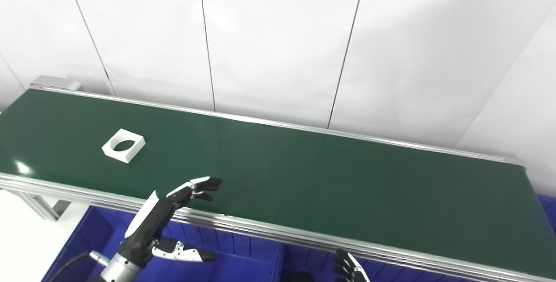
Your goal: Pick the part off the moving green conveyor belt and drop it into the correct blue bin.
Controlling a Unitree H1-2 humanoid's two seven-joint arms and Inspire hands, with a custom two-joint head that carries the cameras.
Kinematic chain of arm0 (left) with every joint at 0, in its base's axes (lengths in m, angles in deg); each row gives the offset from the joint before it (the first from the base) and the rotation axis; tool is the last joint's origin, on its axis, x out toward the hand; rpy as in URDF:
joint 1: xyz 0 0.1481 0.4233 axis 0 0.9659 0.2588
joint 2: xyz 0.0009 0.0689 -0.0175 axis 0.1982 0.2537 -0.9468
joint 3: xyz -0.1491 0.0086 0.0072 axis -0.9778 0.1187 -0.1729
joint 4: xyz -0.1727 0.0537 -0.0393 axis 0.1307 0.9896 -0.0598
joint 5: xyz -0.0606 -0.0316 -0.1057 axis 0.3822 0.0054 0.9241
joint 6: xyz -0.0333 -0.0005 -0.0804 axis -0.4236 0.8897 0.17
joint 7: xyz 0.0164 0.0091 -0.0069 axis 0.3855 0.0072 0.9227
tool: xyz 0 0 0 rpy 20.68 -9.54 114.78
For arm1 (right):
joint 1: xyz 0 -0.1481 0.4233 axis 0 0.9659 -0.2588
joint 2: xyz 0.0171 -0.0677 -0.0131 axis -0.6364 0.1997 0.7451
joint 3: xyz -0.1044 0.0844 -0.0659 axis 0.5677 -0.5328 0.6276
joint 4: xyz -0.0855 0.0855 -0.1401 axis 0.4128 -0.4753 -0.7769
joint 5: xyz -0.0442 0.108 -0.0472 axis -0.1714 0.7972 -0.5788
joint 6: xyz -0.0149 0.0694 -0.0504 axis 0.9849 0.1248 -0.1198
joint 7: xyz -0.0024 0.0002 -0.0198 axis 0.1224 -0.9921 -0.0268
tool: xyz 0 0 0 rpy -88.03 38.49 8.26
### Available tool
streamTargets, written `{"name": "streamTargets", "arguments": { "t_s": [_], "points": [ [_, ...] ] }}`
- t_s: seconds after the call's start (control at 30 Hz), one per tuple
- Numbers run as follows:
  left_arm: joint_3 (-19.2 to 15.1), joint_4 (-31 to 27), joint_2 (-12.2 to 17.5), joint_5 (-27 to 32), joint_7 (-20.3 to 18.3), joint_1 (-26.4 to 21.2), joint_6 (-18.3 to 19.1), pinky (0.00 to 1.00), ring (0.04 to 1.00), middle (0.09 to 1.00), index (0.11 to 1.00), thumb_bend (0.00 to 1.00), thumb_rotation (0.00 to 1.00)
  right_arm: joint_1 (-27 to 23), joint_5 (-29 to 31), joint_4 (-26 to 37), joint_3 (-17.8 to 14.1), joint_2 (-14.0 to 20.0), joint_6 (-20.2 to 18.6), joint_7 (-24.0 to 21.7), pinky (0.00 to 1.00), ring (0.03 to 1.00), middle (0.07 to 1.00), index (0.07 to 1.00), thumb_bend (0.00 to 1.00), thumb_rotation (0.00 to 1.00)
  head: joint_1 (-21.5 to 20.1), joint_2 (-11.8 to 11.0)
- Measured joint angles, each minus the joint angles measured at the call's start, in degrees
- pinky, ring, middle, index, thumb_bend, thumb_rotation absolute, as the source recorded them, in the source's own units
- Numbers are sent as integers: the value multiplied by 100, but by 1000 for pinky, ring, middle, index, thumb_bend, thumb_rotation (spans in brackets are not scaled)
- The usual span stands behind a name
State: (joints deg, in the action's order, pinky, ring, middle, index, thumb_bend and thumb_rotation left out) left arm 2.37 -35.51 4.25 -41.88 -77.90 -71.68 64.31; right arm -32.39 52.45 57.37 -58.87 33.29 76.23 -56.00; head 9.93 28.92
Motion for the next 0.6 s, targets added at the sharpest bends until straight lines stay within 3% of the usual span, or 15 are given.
{"name": "streamTargets", "arguments": {
  "t_s": [0.17,0.3,0.37,0.6],
  "points": [
    [-353,-94,44,-348,-179,-130,0,812,870,892,873,790,370,-3,62,0,-3,20,2,-1,710,778,825,870,829,254,53,-9],
    [-593,-138,148,-349,-711,-450,8,848,888,899,882,789,354,-52,151,-74,3,40,6,-2,707,774,821,874,827,256,114,-35],
    [-850,-177,248,-301,-1139,-773,285,817,875,894,880,804,370,-66,186,-110,6,58,7,-18,704,770,818,875,823,252,115,-27],
    [-1271,-73,454,-356,-1834,-1302,802,783,856,891,879,784,323,-86,186,-115,31,96,8,-26,691,770,819,877,821,262,141,-18]
  ]
}}
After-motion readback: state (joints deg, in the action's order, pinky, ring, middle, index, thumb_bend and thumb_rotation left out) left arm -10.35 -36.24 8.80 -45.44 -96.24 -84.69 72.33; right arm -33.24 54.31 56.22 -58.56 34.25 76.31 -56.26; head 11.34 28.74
